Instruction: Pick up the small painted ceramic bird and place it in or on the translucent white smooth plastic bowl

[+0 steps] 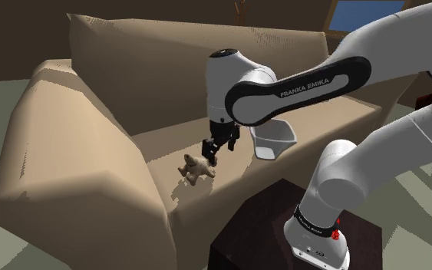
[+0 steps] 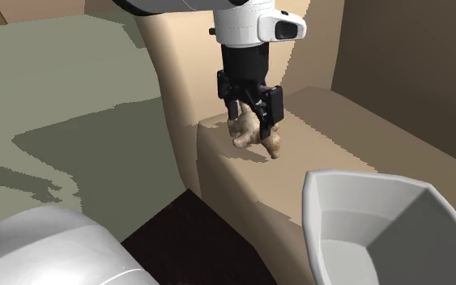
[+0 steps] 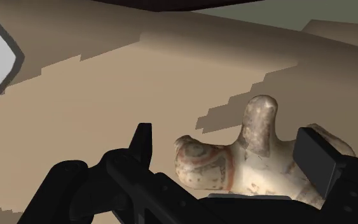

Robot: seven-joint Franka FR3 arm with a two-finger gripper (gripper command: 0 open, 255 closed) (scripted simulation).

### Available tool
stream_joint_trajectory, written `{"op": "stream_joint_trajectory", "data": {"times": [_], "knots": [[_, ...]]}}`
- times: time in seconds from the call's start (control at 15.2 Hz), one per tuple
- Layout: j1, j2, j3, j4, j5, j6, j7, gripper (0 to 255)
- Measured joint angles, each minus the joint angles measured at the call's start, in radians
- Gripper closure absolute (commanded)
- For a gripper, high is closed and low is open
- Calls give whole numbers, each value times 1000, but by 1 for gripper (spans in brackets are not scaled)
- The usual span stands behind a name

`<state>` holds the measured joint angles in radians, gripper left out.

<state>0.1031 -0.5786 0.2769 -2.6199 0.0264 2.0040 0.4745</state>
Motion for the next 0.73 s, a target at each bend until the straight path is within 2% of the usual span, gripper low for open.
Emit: {"op": "stream_joint_trajectory", "data": {"times": [0.26,0.73], "knots": [[0,95,88,4,-13,126,114,0],[-15,163,109,-46,-34,248,144,0]]}}
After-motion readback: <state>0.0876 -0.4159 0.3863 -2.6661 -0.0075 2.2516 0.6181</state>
